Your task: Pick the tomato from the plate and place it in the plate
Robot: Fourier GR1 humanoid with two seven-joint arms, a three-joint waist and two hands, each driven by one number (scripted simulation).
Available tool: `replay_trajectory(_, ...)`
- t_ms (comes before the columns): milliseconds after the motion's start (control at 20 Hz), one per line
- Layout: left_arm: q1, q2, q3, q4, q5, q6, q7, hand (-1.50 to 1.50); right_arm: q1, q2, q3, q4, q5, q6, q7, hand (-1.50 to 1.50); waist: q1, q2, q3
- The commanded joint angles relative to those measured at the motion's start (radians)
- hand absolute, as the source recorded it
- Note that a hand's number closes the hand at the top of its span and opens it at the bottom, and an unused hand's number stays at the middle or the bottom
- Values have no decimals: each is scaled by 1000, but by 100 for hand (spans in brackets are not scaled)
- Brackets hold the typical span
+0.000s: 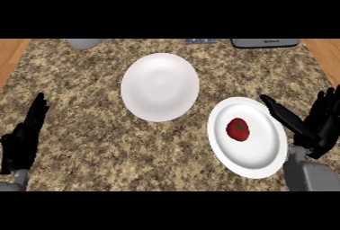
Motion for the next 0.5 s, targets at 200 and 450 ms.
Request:
replay_trajectory(200, 78, 33, -48, -23, -61, -33, -67, 0, 74, 90, 109, -213, 51, -593, -213, -150, 50, 2, 2)
replay_trajectory(450, 85, -6, -62, -4, -104, -11, -113, 0, 195, 91, 490, -296, 160, -791, -125, -150, 55, 13, -1)
